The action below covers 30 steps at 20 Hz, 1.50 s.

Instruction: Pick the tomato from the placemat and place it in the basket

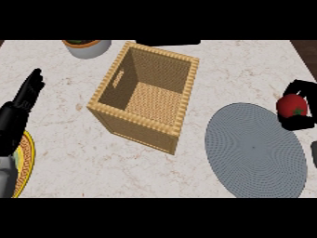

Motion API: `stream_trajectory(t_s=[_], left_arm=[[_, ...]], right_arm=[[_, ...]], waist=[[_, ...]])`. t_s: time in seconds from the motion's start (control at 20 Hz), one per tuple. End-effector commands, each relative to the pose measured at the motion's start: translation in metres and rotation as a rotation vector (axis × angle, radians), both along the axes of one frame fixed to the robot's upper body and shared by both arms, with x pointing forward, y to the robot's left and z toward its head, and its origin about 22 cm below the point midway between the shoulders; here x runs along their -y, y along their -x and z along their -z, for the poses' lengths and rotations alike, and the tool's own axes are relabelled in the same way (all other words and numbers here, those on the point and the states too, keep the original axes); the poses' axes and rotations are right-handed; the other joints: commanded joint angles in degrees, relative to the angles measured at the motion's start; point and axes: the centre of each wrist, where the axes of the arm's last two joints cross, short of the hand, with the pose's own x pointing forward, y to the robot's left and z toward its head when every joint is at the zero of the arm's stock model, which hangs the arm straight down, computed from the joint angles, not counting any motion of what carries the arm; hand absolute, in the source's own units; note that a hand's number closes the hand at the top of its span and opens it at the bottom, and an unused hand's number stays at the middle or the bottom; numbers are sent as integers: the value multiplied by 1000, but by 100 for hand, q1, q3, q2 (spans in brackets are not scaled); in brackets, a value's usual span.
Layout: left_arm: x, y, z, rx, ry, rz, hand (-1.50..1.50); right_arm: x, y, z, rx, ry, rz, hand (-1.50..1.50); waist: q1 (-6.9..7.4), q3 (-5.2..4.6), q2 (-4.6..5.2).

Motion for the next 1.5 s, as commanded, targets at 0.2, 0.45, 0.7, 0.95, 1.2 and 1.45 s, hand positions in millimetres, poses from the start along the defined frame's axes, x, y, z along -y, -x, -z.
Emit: stream_trajectory(t_s=[0.2, 0.45, 0.7, 0.95, 1.2, 1.45], left_arm=[[-6, 1, 9, -21, 2, 14, 0], [12, -4, 11, 12, 3, 46, 0], [19, -16, -6, 18, 0, 59, 0], [17, -14, -2, 31, 7, 68, 0], [24, -10, 9, 11, 8, 56, 0], [16, -10, -3, 12, 4, 69, 0]], right_arm=[[-50, 21, -106, 392, -353, -140, 150], [-100, 51, -181, 425, -359, -216, 150], [-148, 50, -233, 369, -423, -280, 150], [-202, 40, -279, 282, -411, -291, 150], [-240, 24, -295, 215, -432, -271, 150], [-277, 11, -287, 93, -414, -248, 150]], waist=[[69, -11, 11], [218, -10, 57], [328, -4, 95], [395, -5, 104], [386, -1, 114], [444, -3, 111]])
